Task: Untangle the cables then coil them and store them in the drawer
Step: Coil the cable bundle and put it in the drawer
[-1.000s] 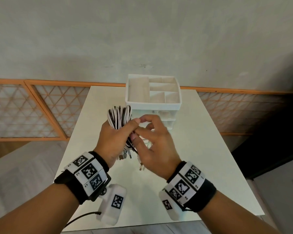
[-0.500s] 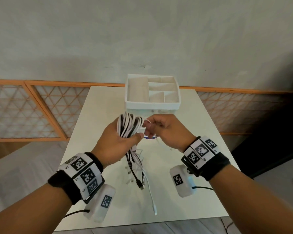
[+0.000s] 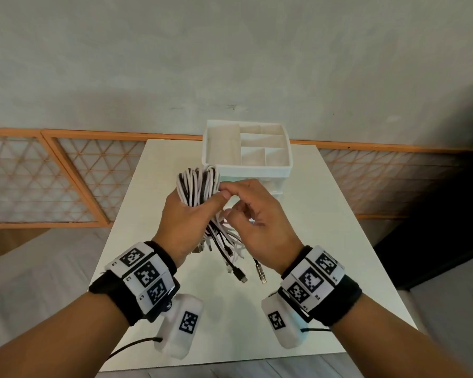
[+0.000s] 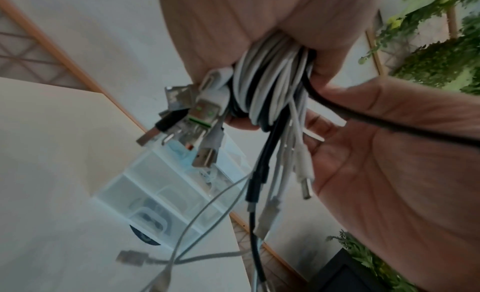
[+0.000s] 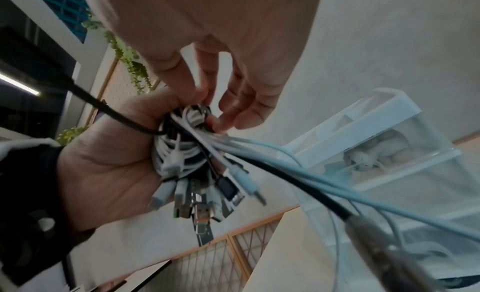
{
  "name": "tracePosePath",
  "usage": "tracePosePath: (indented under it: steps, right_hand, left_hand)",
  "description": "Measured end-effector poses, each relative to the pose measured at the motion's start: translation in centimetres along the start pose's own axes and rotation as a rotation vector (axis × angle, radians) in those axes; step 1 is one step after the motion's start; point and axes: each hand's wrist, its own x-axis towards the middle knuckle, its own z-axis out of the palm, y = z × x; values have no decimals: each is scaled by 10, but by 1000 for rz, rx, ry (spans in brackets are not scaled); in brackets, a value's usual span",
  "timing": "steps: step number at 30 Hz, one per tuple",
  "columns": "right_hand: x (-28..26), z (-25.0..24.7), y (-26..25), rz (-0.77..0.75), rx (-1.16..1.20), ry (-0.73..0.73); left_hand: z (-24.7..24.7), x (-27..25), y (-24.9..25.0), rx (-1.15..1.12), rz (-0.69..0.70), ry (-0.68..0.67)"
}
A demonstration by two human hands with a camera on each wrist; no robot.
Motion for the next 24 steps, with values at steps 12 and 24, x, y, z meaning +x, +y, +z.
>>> tracePosePath:
  steps: [12,24]
  right_hand:
    - [-10,3,5,259,-195,-247]
    - [-9,-22,17,387,134,-482]
  left_hand:
    - [-4,2,10,48,-22,79]
    - [-13,-3,22,225,119,-64]
